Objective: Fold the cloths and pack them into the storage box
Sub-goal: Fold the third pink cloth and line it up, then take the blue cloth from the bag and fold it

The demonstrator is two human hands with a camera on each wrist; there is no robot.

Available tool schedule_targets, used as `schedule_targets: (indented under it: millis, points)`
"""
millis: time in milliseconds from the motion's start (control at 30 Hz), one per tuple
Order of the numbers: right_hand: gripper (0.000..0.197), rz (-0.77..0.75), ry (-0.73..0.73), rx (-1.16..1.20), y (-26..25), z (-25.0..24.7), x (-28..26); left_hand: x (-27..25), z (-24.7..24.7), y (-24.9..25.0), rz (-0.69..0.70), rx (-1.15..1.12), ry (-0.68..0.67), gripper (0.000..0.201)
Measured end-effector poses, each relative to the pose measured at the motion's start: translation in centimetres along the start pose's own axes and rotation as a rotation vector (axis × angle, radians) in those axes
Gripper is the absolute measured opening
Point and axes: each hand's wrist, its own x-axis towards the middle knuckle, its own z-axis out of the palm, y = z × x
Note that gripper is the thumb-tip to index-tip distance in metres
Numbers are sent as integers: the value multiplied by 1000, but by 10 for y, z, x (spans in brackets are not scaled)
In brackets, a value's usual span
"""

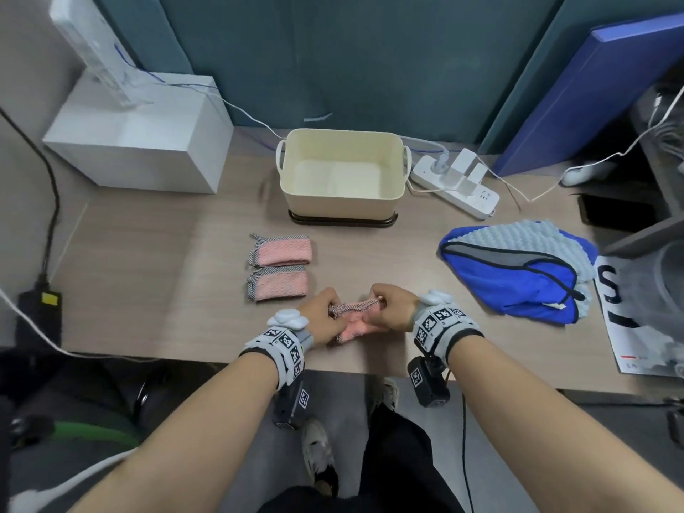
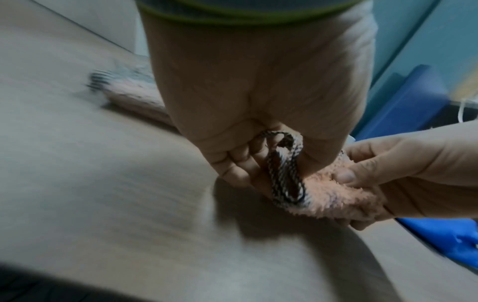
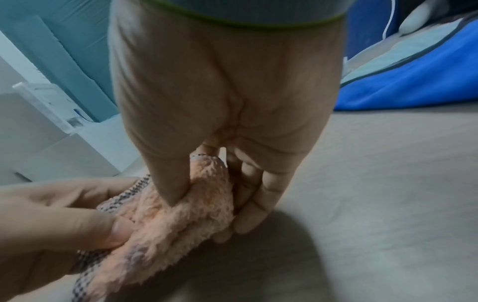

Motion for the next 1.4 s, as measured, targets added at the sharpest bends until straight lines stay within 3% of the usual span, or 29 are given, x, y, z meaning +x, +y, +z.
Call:
schedule_targets:
  millis: [100, 233, 333, 700, 967, 1067, 1333, 1400]
  points:
    - [27, -33, -14, 91, -27, 24, 8, -19, -17, -34, -60, -98, 104, 40]
    - [49, -2, 7, 122, -53, 59, 31, -34, -39, -73, -145, -178, 225, 51]
    - [47, 16, 54, 88, -69, 82, 41, -43, -50, -98, -199, -207, 306, 53]
    - [44, 125, 147, -90, -87, 107, 63, -37, -61, -129, -266, -223, 368, 45]
    - [47, 124, 154, -107, -92, 97, 56, -38, -78, -113, -284, -109, 355, 54]
    - [46, 129, 143, -98, -93, 81, 46, -41, -88, -98, -270, -65, 367, 42]
    - [36, 209, 234, -195, -64, 13, 2, -27, -87, -22, -43, -38, 311, 27]
    - [28, 251, 295, -172, -37, -14, -17, -16, -74, 18, 39, -22, 257, 22]
